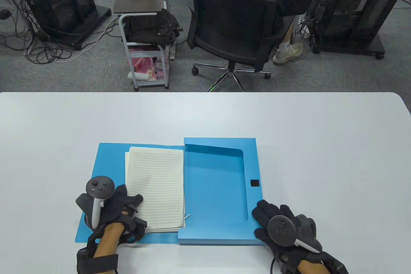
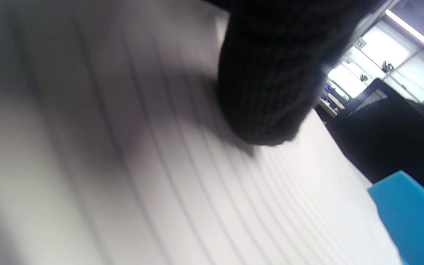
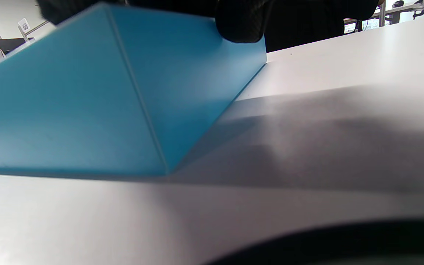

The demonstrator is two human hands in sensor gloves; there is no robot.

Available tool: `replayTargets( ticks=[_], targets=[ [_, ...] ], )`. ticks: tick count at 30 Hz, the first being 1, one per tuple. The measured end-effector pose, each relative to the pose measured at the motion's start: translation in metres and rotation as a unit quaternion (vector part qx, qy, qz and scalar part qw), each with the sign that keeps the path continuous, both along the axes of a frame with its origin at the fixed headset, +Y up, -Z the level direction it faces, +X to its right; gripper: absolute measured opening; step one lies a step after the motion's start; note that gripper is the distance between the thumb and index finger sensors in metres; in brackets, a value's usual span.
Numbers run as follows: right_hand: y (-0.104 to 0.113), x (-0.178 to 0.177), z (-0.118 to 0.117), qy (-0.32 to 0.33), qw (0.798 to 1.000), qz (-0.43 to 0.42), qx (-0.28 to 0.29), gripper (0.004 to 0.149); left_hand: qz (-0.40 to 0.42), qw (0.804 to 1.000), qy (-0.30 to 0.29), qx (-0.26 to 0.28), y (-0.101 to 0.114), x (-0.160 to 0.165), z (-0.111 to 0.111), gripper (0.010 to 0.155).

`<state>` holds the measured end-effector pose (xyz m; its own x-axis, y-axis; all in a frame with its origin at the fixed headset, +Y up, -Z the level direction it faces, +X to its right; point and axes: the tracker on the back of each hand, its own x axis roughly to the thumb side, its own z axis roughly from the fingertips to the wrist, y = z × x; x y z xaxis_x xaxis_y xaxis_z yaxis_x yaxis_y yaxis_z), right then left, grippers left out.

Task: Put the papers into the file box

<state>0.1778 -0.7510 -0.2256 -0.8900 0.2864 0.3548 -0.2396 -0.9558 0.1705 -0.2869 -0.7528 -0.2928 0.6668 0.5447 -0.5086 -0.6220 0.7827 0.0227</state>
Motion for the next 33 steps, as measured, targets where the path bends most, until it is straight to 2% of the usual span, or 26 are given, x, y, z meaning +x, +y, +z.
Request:
replayTargets(
  ticks=[12, 16, 20, 29, 33],
  targets=[
    [-0.001, 0.0, 0.0, 0.004, 1.0, 0.001, 0.0, 0.059, -0.013, 0.993, -0.079, -0.081, 0.006, 0.102, -0.033, 0.078],
    [-0.001, 0.0, 0.001, 0.003, 1.0, 0.0, 0.0, 0.059, 0.021, 0.985, -0.109, -0.135, 0.0, 0.137, -0.044, 0.077],
    [-0.001, 0.0, 0.001, 0.003, 1.0, -0.003, -0.003, 0.059, 0.018, 0.974, -0.147, -0.17, -0.003, 0.165, -0.051, 0.078],
    [-0.001, 0.0, 0.001, 0.007, 1.0, 0.0, -0.003, 0.059, -0.002, 0.969, -0.175, -0.174, -0.003, 0.2, -0.061, 0.078],
    [-0.001, 0.0, 0.001, 0.007, 1.0, -0.002, -0.006, 0.059, -0.015, 0.969, -0.178, -0.172, -0.003, 0.203, -0.061, 0.078]
  ],
)
